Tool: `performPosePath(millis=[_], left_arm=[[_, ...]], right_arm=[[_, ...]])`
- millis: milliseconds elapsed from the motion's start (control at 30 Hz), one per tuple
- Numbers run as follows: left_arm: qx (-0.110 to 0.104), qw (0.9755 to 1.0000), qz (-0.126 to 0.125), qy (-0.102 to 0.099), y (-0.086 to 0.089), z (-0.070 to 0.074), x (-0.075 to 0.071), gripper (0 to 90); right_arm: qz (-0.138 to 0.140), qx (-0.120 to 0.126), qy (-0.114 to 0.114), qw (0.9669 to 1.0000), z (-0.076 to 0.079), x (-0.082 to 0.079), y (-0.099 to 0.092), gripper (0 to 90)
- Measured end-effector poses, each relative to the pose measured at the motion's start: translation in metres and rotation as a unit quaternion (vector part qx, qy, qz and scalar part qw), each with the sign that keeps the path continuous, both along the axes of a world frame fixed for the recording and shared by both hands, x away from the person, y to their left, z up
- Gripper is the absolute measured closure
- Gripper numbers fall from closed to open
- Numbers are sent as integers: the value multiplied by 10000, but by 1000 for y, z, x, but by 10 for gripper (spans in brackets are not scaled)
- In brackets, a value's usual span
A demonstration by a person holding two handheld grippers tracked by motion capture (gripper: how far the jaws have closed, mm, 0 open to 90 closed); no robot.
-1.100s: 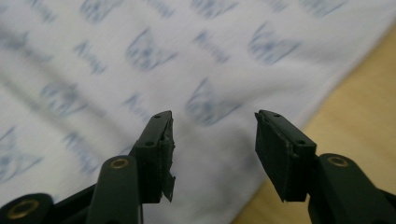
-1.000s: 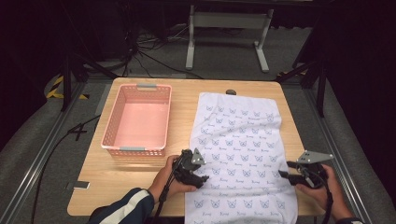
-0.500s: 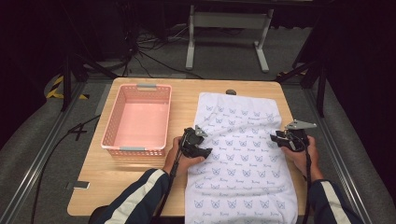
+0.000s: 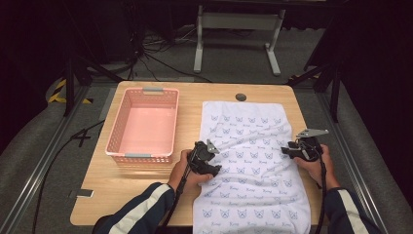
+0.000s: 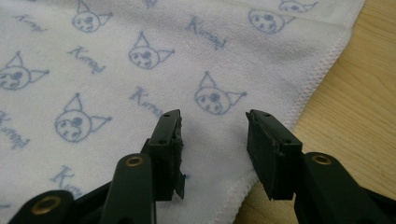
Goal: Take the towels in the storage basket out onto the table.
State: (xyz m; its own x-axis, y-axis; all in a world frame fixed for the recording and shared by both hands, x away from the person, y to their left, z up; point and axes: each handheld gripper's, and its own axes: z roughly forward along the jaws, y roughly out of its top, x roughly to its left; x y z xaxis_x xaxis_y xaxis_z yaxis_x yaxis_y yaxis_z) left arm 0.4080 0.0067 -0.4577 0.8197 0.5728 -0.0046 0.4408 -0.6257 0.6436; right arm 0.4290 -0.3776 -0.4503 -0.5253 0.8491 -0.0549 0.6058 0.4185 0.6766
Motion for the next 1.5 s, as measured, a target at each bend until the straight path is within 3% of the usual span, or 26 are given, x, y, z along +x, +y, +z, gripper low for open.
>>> performPosePath(millis=[67, 100, 133, 200, 233, 300, 400, 467, 500, 533, 600, 700, 800, 933, 1033, 1100, 1133, 1167, 1200, 1233, 1300, 1333, 1400, 1433, 1467, 1500], left_arm=[[41, 10000, 18, -27, 0, 1, 6, 357], [-305, 9994, 167, -2, 1, 5, 16, 345], [-414, 9989, 227, 10, 1, 8, 19, 343], [-502, 9978, 275, -339, 0, 14, 26, 337], [-557, 9971, 315, -402, -2, 15, 30, 345], [-423, 9966, 525, -483, -6, 15, 41, 341], [-255, 9960, 754, -410, -12, 10, 55, 346], [-215, 9960, 841, -228, -12, 3, 60, 374], [-215, 9960, 841, -228, -12, 3, 60, 378], [-72, 9968, 775, -195, -12, -1, 60, 378], [-184, 9968, 780, -48, -8, -4, 58, 389], [-209, 9973, 704, -95, -3, -5, 49, 397], [-82, 9990, 427, -35, -2, -3, 36, 419], [119, 9996, 77, 232, -2, 3, 24, 413], [-1, 9996, 276, 80, -4, 3, 27, 355], [-238, 9982, 552, -13, -4, 7, 36, 330], [-266, 9976, 643, 12, -5, 9, 40, 319], [-329, 9958, 838, -141, -5, 12, 46, 308], [-329, 9958, 838, -141, -5, 12, 46, 309], [-397, 9933, 1068, -178, -5, 15, 57, 308], [-279, 9906, 1299, -332, -4, 16, 68, 301], [-339, 9881, 1461, -328, -3, 14, 73, 302], [-378, 9859, 1618, -204, 0, 12, 84, 304], [-378, 9859, 1618, -204, 0, 12, 84, 304], [-350, 9840, 1733, -225, -1, 10, 90, 312], [-318, 9826, 1819, -213, -1, 7, 98, 306]], right_arm=[[10, -22, 5, 10000, 0, 0, 0, 552], [-3, -60, -4, 10000, 0, 0, 1, 550], [6, -62, 13, 10000, 1, 0, 1, 549], [10, -60, 23, 10000, 1, -1, 1, 548], [10, -40, 27, 10000, 0, -2, 0, 544], [10, -33, 38, 10000, 0, -1, -1, 540], [3, -43, 40, 10000, 1, -1, 0, 544], [-1, 3, 81, 10000, 1, -2, -1, 545], [-1, 3, 81, 10000, 1, -2, -1, 545], [15, 30, 80, 10000, 0, -3, -2, 545], [56, 37, 80, 9999, 0, -5, -3, 547], [139, -5, 106, 9998, 0, -11, -4, 548], [226, -11, 181, 9996, 1, -23, -5, 548], [377, -109, 308, 9988, 3, -40, -4, 547], [522, -246, 321, 9978, 7, -46, -3, 510], [503, -175, 126, 9985, 13, -46, -4, 522], [446, -145, -17, 9989, 19, -42, -5, 529], [426, -108, -73, 9990, 22, -38, -5, 525], [361, -30, -154, 9992, 28, -30, -6, 521], [300, -36, -248, 9992, 31, -22, -6, 515], [158, 0, -318, 9994, 34, -6, -5, 510], [106, 0, -327, 9994, 35, 4, -5, 503], [-58, -85, -359, 9993, 35, 23, -2, 489], [-58, -85, -359, 9993, 35, 23, -2, 489], [-190, -43, -325, 9993, 33, 44, 1, 475], [-279, -32, -318, 9991, 31, 51, 2, 478]])
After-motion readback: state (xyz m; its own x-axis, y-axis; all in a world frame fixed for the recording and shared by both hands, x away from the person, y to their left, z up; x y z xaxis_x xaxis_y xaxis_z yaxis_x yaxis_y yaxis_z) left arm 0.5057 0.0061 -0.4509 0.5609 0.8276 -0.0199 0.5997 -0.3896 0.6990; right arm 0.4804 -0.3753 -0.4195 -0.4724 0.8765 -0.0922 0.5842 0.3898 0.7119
